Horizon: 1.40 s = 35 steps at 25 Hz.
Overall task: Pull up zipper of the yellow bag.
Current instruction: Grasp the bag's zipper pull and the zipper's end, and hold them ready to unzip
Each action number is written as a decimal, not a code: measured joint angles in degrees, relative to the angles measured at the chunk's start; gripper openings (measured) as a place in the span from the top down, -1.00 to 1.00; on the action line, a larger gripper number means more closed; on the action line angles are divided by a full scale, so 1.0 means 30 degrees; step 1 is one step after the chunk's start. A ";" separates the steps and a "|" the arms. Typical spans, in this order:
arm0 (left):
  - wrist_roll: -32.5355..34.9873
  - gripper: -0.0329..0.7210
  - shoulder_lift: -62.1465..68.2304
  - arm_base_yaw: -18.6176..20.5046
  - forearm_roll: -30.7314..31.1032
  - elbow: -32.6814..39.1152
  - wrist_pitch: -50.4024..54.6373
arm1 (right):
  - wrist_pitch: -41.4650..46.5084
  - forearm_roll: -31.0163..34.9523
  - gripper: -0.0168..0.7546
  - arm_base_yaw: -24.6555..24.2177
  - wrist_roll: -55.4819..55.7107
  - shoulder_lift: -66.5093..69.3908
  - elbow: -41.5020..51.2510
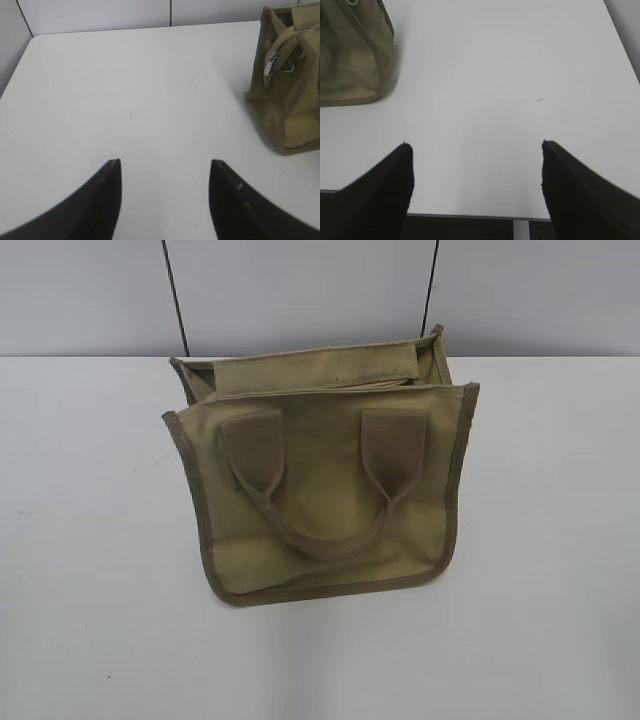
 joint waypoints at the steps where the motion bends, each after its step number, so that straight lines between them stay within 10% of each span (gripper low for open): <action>1: 0.0000 -0.20 0.0000 0.0000 0.0000 0.0000 0.0000 | 0.0000 0.0000 -0.56 0.0000 0.0000 0.0000 0.0000; 21: 0.0000 -0.20 0.0305 0.0000 -0.0523 -0.0266 -0.0564 | 0.0000 0.0000 -0.56 0.0000 0.0000 0.0000 0.0000; 35: 0.0000 -0.20 0.7324 0.0000 -0.1887 0.3433 -1.7843 | 0.0000 0.0000 -0.56 0.0000 0.0000 0.0000 0.0000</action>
